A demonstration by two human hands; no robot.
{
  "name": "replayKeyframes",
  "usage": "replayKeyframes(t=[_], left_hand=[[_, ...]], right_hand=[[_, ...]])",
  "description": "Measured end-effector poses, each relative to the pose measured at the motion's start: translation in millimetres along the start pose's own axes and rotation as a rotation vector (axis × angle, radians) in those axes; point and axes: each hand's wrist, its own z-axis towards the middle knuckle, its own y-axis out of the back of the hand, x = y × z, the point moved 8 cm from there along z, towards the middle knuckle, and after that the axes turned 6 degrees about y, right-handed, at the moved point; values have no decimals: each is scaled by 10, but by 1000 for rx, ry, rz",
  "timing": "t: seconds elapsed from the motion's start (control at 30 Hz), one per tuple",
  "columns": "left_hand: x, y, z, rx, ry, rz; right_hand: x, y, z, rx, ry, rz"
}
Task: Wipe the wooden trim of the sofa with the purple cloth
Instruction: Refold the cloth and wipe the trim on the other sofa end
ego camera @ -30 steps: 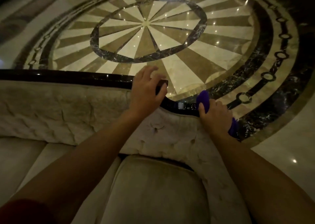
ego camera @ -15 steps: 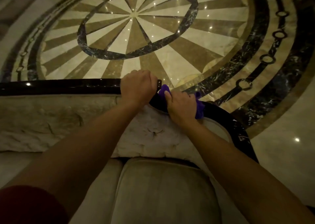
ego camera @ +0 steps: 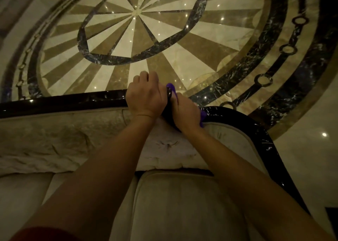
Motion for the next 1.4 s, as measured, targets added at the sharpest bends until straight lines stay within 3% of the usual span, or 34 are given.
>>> replayKeyframes(t=[0.07,0.13,0.3,0.43,0.5,0.6,0.7,0.8,0.87,0.97,1.1,1.27,1.4], left_hand=[[-19,8,-8,18,-5,41],[-21,9,-19,31,-8,50],[-6,4,-24,30,-26,30],[-11,-18,-27,-5,-52,26],[-15,-25,-26,-17,-63,21],[7,-21,-15,-3,-42,6],[4,-20,-19,10,-34,15],[11,-37,-12,13,-31,10],[3,-45,-8,18,-26,7],[13,-44,-6,40,-28,16],[6,-33,-6,59,-42,-30],[58,-81,-34,102,-20,-39],[64,-51,-95,150,1,-75]], right_hand=[[-130,145,-53,76,129,-345],[-359,394,-109,100,193,-536],[-1113,1303,-379,-66,-8,-512],[-1112,1339,-569,-185,-102,-639],[-952,1246,-498,-179,-131,-628],[-496,738,-275,-22,-24,-617],[-22,113,-43,38,-66,-386],[66,-138,92,-50,-303,191],[27,-103,76,-83,-277,257],[42,-16,30,-3,-72,51],[-236,299,-77,93,144,-540],[-803,1023,-417,-73,8,-585],[-1112,1354,-927,-69,-82,-576]])
